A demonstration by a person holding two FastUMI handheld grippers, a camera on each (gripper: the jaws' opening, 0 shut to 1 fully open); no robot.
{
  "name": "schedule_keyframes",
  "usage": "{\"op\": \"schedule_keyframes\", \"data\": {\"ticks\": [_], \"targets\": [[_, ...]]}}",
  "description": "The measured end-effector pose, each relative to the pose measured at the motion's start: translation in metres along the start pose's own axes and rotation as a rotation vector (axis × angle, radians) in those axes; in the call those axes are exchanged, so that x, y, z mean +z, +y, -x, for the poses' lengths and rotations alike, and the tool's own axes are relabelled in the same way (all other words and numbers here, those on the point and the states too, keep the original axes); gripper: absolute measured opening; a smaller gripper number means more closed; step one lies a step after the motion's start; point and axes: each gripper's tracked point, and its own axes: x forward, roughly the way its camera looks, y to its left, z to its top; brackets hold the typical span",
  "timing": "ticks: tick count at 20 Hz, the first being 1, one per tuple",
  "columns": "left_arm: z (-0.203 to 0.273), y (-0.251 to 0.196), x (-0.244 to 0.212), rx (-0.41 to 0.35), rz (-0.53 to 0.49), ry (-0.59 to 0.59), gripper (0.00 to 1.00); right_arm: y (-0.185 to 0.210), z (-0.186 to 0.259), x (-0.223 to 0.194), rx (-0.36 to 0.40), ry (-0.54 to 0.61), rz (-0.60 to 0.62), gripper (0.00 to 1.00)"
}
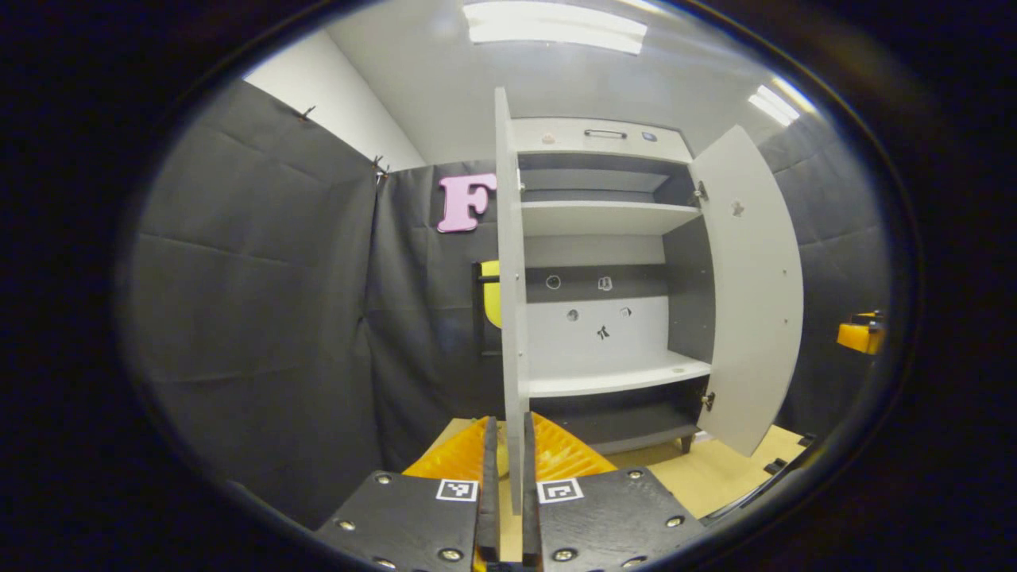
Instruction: Open the right door of the double-door shoe cabinet with the right hand, and open the left door with the left hand.
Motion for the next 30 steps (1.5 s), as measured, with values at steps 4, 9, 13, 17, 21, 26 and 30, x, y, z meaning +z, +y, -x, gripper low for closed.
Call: {"op": "schedule_keyframes", "data": {"ticks": [4,9,13,17,21,26,30], "targets": [[0.003,-0.006,0.0,-0.018,0.01,-0.001,0.94,0.001,-0.002,0.005,-0.005,-0.02,-0.013,0.98],[0.011,0.004,0.014,0.05,0.003,-0.067,0.95,-0.002,-0.003,0.008,-0.011,-0.04,-0.005,0.98],[0.016,0.017,0.02,0.101,-0.024,-0.082,0.95,-0.001,-0.003,0.007,-0.012,-0.033,-0.013,1.0],[0.022,0.017,0.017,0.111,-0.042,-0.076,0.95,0.0,-0.004,0.007,-0.01,-0.035,-0.021,0.98],[0.023,0.019,0.016,0.124,-0.053,-0.069,0.95,0.0,-0.005,0.007,-0.013,-0.037,-0.025,0.98],[0.022,0.021,0.018,0.132,-0.055,-0.076,0.96,0.0,-0.006,0.006,-0.018,-0.035,-0.036,0.98],[0.022,0.022,0.017,0.143,-0.063,-0.068,0.95,-0.002,-0.005,0.004,-0.021,-0.023,-0.034,0.98]]}}
